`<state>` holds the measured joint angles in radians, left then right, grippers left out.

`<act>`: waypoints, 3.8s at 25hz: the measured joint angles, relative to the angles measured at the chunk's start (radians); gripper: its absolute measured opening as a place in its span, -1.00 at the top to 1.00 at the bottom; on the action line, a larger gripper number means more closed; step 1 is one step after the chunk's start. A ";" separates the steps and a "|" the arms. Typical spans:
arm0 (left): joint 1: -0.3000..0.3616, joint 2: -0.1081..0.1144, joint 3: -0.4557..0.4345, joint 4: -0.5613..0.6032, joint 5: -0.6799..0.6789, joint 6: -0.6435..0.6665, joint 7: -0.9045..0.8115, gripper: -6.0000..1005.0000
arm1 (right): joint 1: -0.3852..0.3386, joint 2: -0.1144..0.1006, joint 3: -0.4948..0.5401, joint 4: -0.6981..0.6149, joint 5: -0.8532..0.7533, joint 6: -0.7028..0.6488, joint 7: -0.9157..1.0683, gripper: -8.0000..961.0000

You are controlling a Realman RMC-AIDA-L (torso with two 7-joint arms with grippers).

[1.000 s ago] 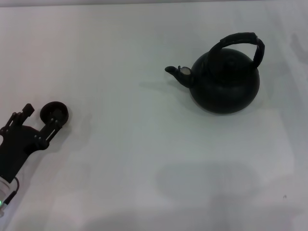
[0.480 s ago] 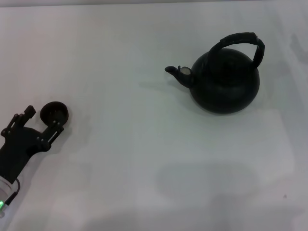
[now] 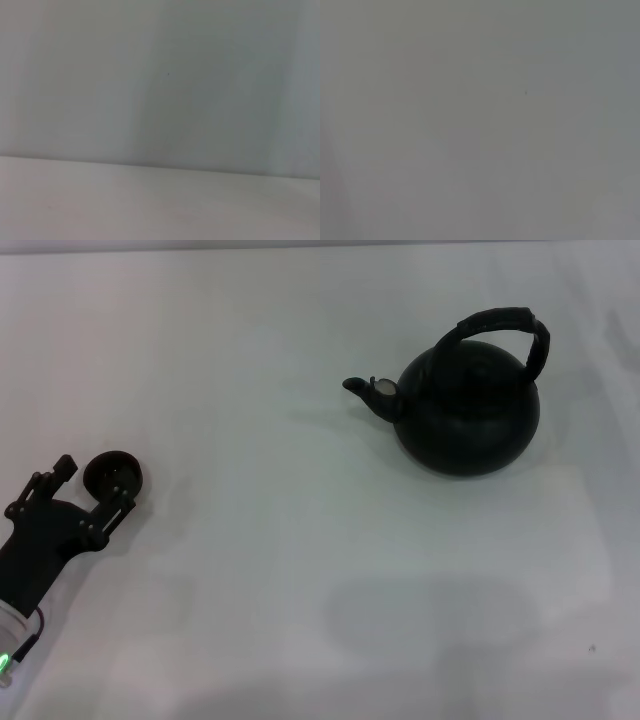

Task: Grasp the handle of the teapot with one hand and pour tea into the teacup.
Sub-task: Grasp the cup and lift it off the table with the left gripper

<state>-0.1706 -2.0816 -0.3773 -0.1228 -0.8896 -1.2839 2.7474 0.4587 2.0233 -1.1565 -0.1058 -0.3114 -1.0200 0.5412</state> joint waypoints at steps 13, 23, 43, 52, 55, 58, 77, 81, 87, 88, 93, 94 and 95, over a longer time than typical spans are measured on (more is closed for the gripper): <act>0.000 0.000 0.000 0.000 0.000 0.000 0.000 -0.59 | 0.001 0.000 0.000 -0.004 0.000 0.000 -0.003 -0.82; -0.014 0.001 0.000 0.002 0.000 0.028 0.000 -0.59 | 0.000 -0.001 0.000 -0.005 0.000 0.000 -0.005 -0.82; -0.027 0.002 0.000 0.005 0.010 0.037 0.000 -0.59 | 0.000 -0.002 0.000 -0.004 0.000 0.000 -0.005 -0.82; -0.038 0.002 0.000 0.005 0.011 0.063 0.000 -0.59 | 0.000 -0.002 0.000 -0.006 0.000 0.000 -0.004 -0.82; -0.040 0.002 0.000 0.003 0.011 0.068 0.000 -0.59 | 0.000 -0.002 0.000 -0.006 0.000 0.000 -0.004 -0.82; -0.042 0.002 0.000 0.002 0.011 0.073 0.000 -0.59 | 0.000 -0.002 0.000 -0.006 0.000 0.000 -0.004 -0.82; -0.043 0.002 0.000 0.000 0.012 0.069 0.000 -0.59 | -0.002 -0.002 0.000 -0.008 0.000 0.000 -0.004 -0.82; -0.043 0.002 0.000 0.000 0.012 0.073 0.000 -0.59 | -0.002 -0.002 0.000 -0.008 0.000 0.000 -0.005 -0.82; -0.047 0.002 0.000 0.001 0.012 0.075 0.000 -0.58 | -0.002 -0.003 0.000 -0.008 0.000 0.000 -0.006 -0.82; -0.048 0.002 0.000 0.001 0.012 0.075 0.000 -0.58 | -0.002 -0.003 0.000 -0.008 0.000 0.000 -0.006 -0.82; -0.052 0.002 0.000 0.001 0.012 0.083 0.000 -0.58 | -0.002 -0.003 0.000 -0.008 0.000 0.000 -0.007 -0.82; -0.053 0.002 0.000 0.001 0.012 0.087 0.000 -0.58 | -0.002 -0.003 0.000 -0.008 0.000 0.000 -0.007 -0.82; -0.054 0.002 0.000 0.001 0.012 0.092 0.000 -0.58 | -0.002 -0.003 0.000 -0.008 0.000 0.000 -0.007 -0.82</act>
<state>-0.2242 -2.0801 -0.3774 -0.1221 -0.8772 -1.1915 2.7474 0.4570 2.0201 -1.1565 -0.1135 -0.3114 -1.0201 0.5342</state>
